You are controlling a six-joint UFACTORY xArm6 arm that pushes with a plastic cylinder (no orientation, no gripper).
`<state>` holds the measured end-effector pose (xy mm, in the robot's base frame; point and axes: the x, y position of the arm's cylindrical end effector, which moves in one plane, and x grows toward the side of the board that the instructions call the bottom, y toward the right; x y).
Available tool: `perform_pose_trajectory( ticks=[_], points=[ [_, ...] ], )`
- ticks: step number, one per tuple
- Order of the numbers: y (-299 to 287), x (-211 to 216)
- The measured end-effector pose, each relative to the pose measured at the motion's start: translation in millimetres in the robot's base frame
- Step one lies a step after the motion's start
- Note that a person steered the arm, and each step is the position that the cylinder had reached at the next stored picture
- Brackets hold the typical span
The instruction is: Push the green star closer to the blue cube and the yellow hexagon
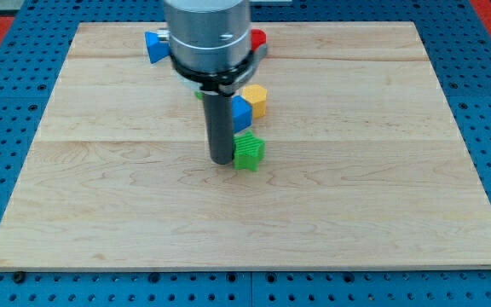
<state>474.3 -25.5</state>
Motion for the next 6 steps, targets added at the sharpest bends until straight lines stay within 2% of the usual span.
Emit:
perform_pose_trajectory(
  ticks=[2,5,6],
  points=[
    [32.6,29.2],
    [68.0,6.0],
    [106.4,14.3]
  ],
)
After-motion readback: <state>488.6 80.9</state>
